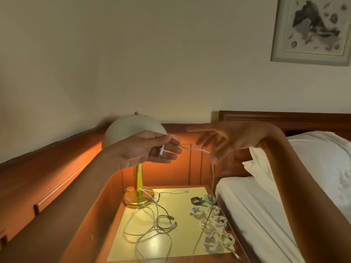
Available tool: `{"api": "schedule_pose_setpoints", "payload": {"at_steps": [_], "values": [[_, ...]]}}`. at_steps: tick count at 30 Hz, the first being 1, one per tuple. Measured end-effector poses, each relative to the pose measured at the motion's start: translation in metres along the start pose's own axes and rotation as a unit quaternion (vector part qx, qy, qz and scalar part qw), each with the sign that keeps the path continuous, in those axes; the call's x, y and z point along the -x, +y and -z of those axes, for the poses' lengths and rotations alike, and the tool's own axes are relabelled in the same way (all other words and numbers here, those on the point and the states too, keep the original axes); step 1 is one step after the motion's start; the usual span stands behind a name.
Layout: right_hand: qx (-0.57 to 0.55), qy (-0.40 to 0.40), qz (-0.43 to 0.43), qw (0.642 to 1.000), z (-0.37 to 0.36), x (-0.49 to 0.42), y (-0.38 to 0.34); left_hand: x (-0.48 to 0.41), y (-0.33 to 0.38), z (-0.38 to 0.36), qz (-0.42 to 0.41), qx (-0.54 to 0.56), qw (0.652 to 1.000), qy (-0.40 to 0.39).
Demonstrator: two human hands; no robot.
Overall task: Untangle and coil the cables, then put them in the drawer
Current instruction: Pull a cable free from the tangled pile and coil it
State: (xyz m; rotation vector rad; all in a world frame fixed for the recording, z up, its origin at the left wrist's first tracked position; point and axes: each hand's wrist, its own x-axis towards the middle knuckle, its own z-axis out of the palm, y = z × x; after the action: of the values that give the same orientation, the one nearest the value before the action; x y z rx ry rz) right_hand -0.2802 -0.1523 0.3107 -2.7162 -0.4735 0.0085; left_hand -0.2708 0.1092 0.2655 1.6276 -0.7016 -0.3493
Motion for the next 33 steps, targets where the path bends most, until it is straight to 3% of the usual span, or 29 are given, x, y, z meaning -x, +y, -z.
{"api": "schedule_pose_setpoints", "payload": {"at_steps": [4, 6, 8, 12, 15, 18, 20, 25, 27, 29, 33], "values": [[-0.183, -0.074, 0.127, 0.972, -0.024, 0.012, 0.007, -0.006, -0.005, -0.012, 0.009, -0.027, 0.999, 0.021], [-0.219, -0.061, 0.103, 0.968, -0.043, 0.006, 0.003, -0.009, -0.009, -0.014, 0.009, -0.048, 0.998, 0.029], [-0.236, -0.015, 0.074, 0.969, -0.058, -0.002, 0.002, -0.011, -0.013, -0.014, 0.013, -0.071, 0.997, 0.037], [-0.233, 0.150, 0.103, 0.955, -0.059, -0.009, 0.012, -0.007, -0.024, -0.005, 0.050, -0.109, 0.993, 0.011], [-0.225, 0.206, 0.158, 0.939, -0.058, -0.019, 0.007, -0.004, -0.034, -0.007, 0.076, -0.041, 0.995, -0.051], [-0.222, 0.236, 0.162, 0.932, -0.069, -0.029, 0.003, -0.002, -0.042, -0.013, 0.039, 0.036, 0.996, -0.074], [-0.272, 0.240, 0.133, 0.922, -0.087, -0.036, 0.005, 0.000, -0.044, -0.017, 0.003, 0.105, 0.993, -0.049], [-0.440, 0.165, 0.100, 0.877, -0.149, -0.031, 0.003, -0.013, -0.049, -0.014, -0.072, 0.283, 0.956, 0.020], [-0.431, 0.163, 0.098, 0.882, -0.169, -0.025, 0.000, -0.025, -0.056, -0.011, -0.091, 0.341, 0.934, 0.055], [-0.373, 0.155, 0.096, 0.910, -0.180, -0.020, -0.003, -0.036, -0.067, -0.009, -0.106, 0.364, 0.920, 0.096], [-0.059, 0.193, 0.090, 0.975, -0.160, -0.014, -0.008, -0.051, -0.092, -0.009, -0.141, 0.097, 0.963, 0.206]]}}
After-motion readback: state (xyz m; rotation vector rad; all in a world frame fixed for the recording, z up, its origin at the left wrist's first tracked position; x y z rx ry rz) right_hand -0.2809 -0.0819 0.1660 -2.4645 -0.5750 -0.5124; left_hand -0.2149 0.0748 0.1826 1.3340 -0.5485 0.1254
